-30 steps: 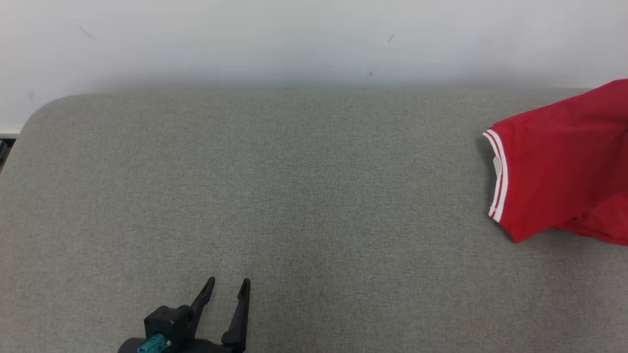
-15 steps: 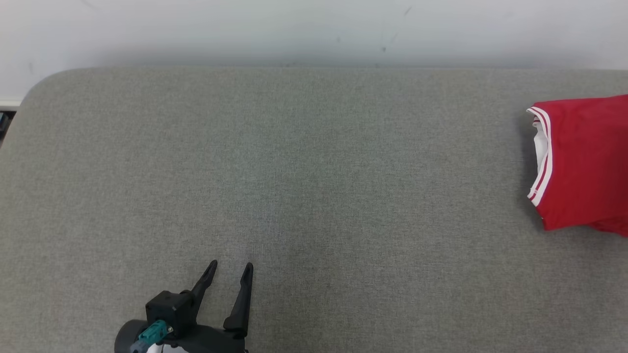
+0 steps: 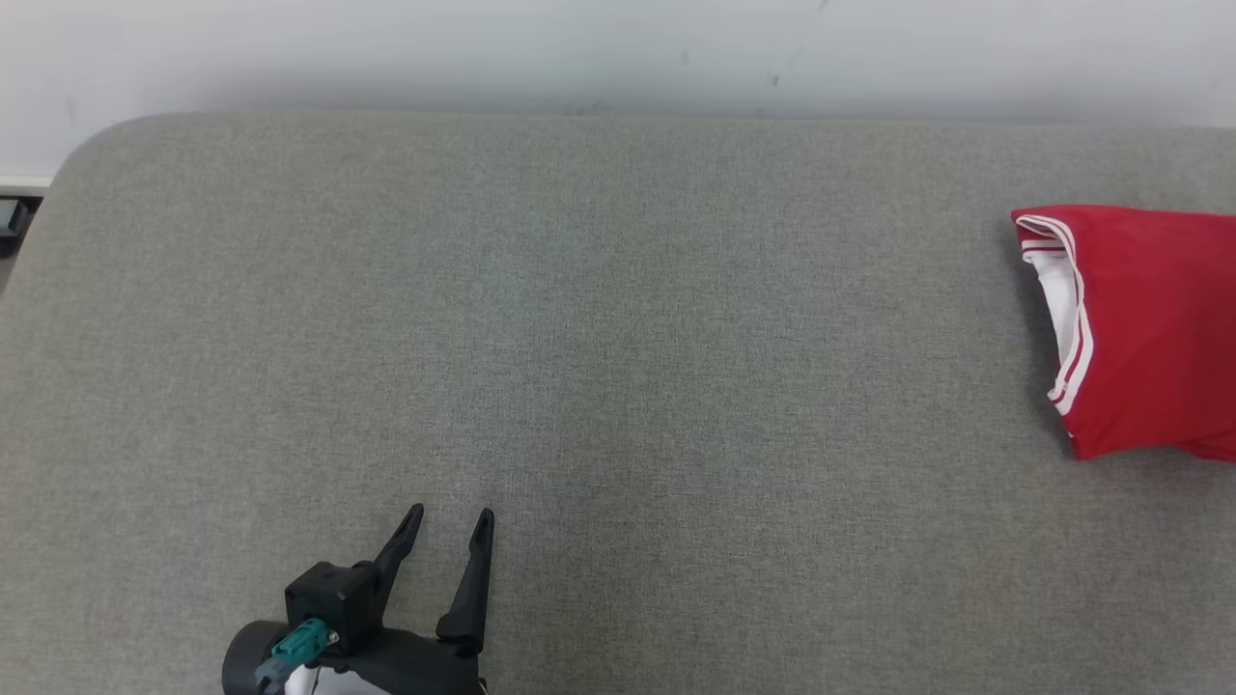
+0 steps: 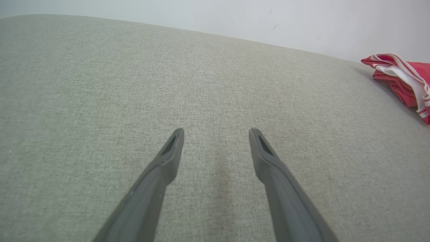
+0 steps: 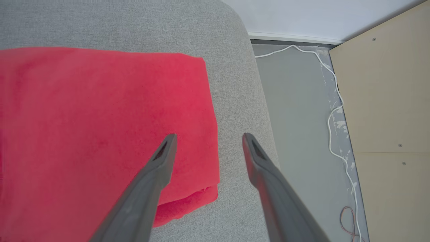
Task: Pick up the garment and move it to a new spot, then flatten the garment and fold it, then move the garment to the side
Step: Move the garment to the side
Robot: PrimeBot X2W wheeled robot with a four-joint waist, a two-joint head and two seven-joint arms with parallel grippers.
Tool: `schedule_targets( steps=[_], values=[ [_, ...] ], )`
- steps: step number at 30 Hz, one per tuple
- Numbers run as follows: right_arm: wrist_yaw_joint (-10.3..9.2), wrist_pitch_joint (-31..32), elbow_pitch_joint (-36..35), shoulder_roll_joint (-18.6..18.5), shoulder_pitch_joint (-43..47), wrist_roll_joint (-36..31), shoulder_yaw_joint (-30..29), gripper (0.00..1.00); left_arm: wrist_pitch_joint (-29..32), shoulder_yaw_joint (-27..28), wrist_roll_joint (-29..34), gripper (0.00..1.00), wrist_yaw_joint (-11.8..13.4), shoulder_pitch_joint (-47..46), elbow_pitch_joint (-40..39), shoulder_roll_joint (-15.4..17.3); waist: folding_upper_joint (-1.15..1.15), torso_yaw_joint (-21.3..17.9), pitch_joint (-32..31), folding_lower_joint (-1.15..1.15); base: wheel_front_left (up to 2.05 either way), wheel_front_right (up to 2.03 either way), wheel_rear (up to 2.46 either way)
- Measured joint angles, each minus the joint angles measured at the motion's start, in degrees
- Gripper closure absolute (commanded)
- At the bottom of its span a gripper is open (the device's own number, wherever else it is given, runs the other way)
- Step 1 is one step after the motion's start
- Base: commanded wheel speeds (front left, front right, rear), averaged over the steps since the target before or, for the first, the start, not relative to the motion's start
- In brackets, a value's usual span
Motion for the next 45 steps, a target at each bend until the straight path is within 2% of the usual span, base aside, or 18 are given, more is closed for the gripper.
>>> schedule_targets(
  steps=[3, 4, 9, 12, 18, 23, 28, 30, 33, 37, 43, 45],
  values=[
    [0.1, -0.8, 0.3, 0.1, 0.0, 0.6, -0.8, 0.0, 0.0, 0.0, 0.0, 0.0, 0.0, 0.0, 0.8, -0.3, 0.0, -0.1, -1.0, 0.0, 0.0, 0.0, 0.0],
    [0.71, -1.8, 0.0, 0.1, 0.0, 0.9, -1.1, 0.0, -0.1, 0.0, -0.1, 0.0, -0.1, 0.0, 1.1, -0.5, 0.0, -0.1, -1.3, 0.0, 0.0, 0.0, 0.0],
    [5.98, -11.0, -3.6, 0.0, 0.6, 3.5, -4.0, 0.0, -0.8, 0.5, -0.3, 0.0, -0.4, 0.1, 2.0, -0.6, -0.01, -0.1, -3.3, 0.0, 0.0, 0.0, 0.0],
    [7.98, -16.2, -5.4, 0.7, 3.3, 4.1, -5.2, 0.0, -1.4, 1.8, -1.3, 0.0, -0.3, 0.6, 2.7, -0.4, -0.01, -0.3, -4.7, -0.01, 0.0, 0.0, 0.0],
    [9.18, -26.2, -9.6, 2.2, 7.6, 4.0, -5.4, 0.0, -2.4, 3.9, -2.4, 0.0, 0.3, 3.8, 3.1, 1.2, -0.02, -1.9, -7.8, -0.02, 0.0, 0.0, 0.0],
    [9.24, -34.6, -14.6, 3.6, 9.8, 3.9, -6.4, 0.0, -3.3, 5.9, -2.9, 0.0, 1.1, 6.1, 2.6, 2.4, -0.01, -4.4, -10.0, -0.02, 0.0, 0.0, 0.0],
    [9.23, -43.0, -19.6, 3.0, 15.2, 4.0, -8.0, 0.0, -3.8, 7.0, -3.1, 0.0, 1.5, 7.6, 1.8, 2.7, -0.02, -6.9, -12.3, -0.02, 0.0, 0.0, 0.0],
    [8.62, -46.1, -21.4, 2.4, 18.4, 4.0, -8.3, 0.0, -3.9, 7.4, -3.1, 0.0, 1.6, 7.8, 1.2, 2.7, -0.01, -7.7, -13.3, -0.02, 0.0, 0.0, 0.0],
    [6.87, -46.3, -24.7, 1.7, 23.3, 4.0, -8.7, 0.0, -4.1, 8.0, -3.1, 0.0, 2.0, 10.0, 0.3, 2.8, -0.01, -8.8, -14.6, -0.02, 0.0, 0.0, 0.0],
    [4.04, -45.8, -30.2, 1.7, 28.7, 4.0, -9.6, 0.0, -4.3, 9.4, -3.1, 0.0, 2.2, 12.2, -0.5, 3.5, -0.01, -10.2, -15.8, -0.01, 0.0, 0.0, 0.0],
    [-1.46, -45.4, -39.1, 0.1, 36.2, 3.4, -13.4, 0.0, -4.4, 9.6, -2.1, 0.0, 2.6, 12.6, -3.9, 2.7, -0.02, -11.0, -16.9, -0.01, 0.0, 0.0, 0.0],
    [-2.08, -45.4, -40.6, -0.4, 37.3, 3.4, -14.6, 0.0, -4.4, 9.8, -2.1, 0.0, 2.6, 13.1, -4.3, 2.8, -0.01, -11.0, -16.9, -0.01, 0.0, 0.0, 0.0]
  ],
)
